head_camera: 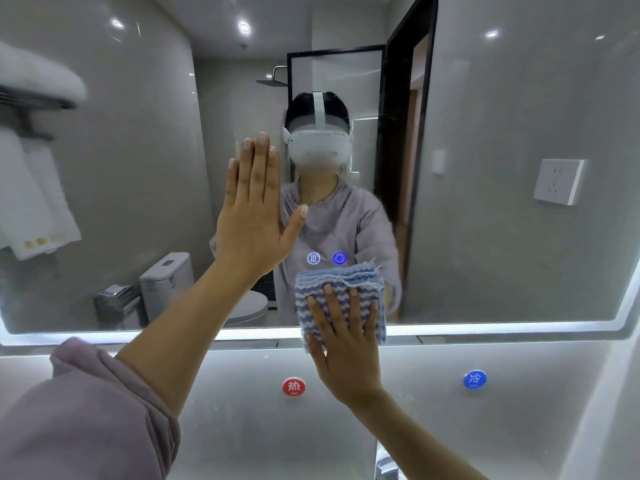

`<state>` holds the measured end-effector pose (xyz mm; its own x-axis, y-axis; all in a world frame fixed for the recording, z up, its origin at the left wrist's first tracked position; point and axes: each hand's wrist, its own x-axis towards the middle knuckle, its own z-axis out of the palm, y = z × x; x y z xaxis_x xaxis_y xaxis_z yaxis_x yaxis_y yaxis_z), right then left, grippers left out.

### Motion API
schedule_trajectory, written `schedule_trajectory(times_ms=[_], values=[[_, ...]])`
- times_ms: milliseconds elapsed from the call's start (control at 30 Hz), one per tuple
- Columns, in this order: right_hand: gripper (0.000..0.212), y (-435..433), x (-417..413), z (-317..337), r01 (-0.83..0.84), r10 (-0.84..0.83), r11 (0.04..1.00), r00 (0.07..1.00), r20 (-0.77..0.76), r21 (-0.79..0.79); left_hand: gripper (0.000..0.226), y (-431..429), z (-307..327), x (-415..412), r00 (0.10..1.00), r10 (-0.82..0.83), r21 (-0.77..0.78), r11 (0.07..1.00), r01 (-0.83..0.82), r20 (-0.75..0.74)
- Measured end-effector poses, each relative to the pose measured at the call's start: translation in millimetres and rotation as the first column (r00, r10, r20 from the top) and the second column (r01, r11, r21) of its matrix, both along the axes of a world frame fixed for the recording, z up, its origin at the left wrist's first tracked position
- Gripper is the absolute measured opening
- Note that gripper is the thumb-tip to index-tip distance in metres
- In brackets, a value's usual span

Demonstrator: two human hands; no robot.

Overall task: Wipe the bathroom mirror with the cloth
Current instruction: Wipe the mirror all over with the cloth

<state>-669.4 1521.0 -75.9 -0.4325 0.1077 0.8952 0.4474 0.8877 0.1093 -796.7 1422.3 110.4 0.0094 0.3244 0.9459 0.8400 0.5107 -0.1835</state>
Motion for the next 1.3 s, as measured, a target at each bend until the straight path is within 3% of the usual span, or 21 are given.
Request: schedule_trajectory(times_ms=[600,1067,1300], values=[[0.053,-9.9,-6.3,6.6,-0.049,0.049,0.999,0.999,0.018,0.009,0.080,-0.8,0.2,0.7,1.000,0.026,-0.004,1.000,-0.026,-0.015],[0.064,54.1,52.9,7.3,0.043,-0.043,0.999,0.999,-0.004,0.020,0.080,-1.5,0.1,3.6,0.999,0.024,0.006,1.000,-0.024,-0.031],[0.058,95.4,91.0,7.1,0.102,-0.102,0.995,0.995,-0.008,-0.018,0.081,-1.9,0.7,3.5,0.997,0.069,-0.012,0.998,-0.070,-0.026]])
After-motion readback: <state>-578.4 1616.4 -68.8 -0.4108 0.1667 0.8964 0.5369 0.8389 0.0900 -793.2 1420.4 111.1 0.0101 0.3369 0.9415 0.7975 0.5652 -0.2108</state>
